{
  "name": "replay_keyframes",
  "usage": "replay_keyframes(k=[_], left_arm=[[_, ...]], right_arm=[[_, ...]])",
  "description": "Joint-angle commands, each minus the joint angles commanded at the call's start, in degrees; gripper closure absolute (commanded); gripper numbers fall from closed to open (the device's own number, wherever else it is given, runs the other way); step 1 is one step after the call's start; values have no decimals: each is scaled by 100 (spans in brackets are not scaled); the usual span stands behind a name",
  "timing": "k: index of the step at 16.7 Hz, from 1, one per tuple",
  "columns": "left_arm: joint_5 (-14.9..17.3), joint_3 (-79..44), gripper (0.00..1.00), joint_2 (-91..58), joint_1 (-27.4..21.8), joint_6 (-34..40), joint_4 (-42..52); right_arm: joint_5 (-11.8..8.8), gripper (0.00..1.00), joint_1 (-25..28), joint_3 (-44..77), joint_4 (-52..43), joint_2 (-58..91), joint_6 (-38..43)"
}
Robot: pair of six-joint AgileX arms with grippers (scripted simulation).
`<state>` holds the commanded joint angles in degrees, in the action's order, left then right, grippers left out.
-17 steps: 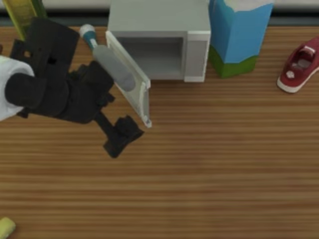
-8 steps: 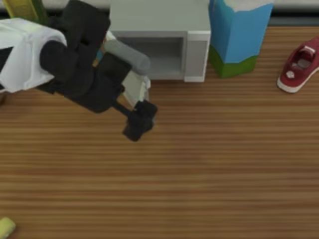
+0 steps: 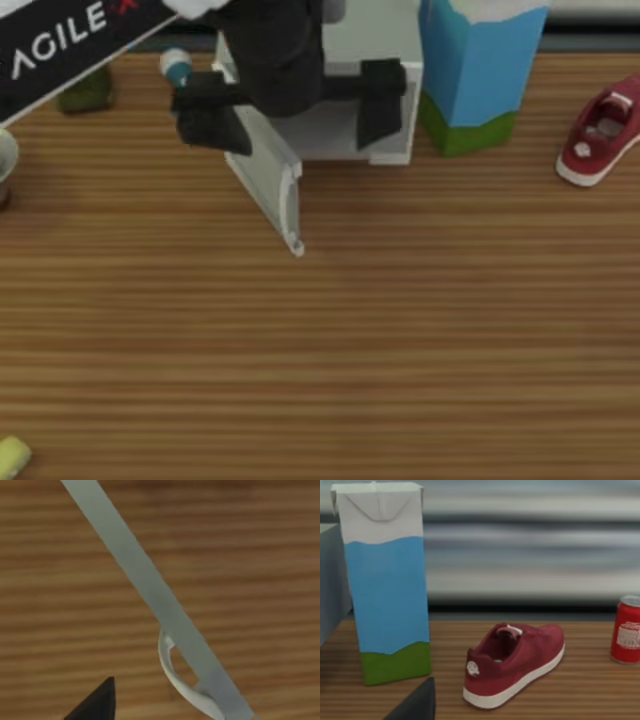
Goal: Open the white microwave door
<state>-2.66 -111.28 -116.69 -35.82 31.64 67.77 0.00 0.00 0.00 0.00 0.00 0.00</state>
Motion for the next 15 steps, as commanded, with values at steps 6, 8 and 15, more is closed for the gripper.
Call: replay_keyframes(k=[6, 8, 15], left_arm=[[-1342, -2752, 0, -1110, -526, 3091, 2232], [-1654, -3276, 0, -1345, -634, 3671, 2751], [-1909, -3692, 0, -1532, -718, 4106, 3176]], right_arm=[[0, 0, 0, 0, 0, 0, 0], [0, 0, 0, 0, 0, 0, 0], [0, 0, 0, 0, 0, 0, 0]])
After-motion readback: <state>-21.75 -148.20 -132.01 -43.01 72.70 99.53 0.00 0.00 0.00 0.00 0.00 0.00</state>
